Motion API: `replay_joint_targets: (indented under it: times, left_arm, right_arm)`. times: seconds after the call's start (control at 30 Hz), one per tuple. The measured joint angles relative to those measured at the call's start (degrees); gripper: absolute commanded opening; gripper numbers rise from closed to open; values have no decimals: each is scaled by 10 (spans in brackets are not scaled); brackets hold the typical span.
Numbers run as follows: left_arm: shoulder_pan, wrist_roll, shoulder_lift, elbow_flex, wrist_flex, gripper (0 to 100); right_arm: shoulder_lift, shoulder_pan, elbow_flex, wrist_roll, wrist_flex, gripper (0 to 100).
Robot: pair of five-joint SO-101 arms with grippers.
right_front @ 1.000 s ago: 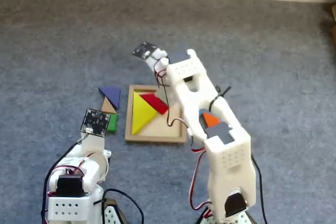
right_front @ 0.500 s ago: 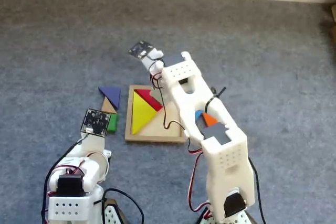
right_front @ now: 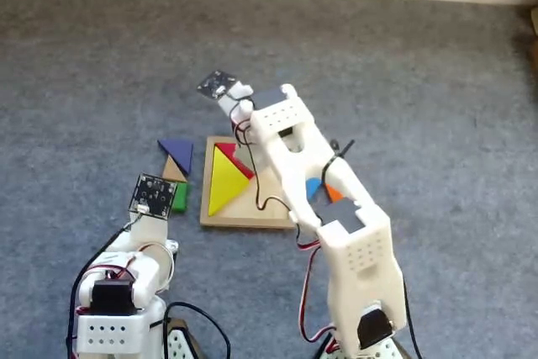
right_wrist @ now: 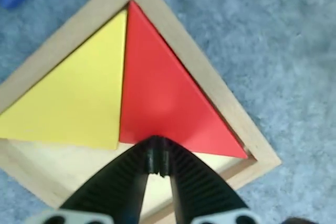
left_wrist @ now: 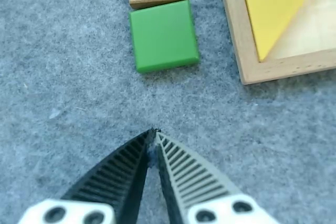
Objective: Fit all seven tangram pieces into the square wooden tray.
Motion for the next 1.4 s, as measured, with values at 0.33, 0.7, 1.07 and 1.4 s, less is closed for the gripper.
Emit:
replay_joint_targets:
  times: [0.33, 0.7, 1.07, 1.4]
  left_arm:
    - [0, 0, 0, 0, 0, 6]
    - [0, 0, 0, 0, 0, 6]
    - [0, 0, 0, 0, 0, 6]
    - [0, 0, 0, 0, 0, 6]
  right_arm:
    - [-126, 13, 105, -1, -11, 5]
    - [-421, 92, 281, -56, -36, 6]
    - [-495, 178, 420, -112, -48, 217]
    - [-496, 176, 502, -112, -147, 224]
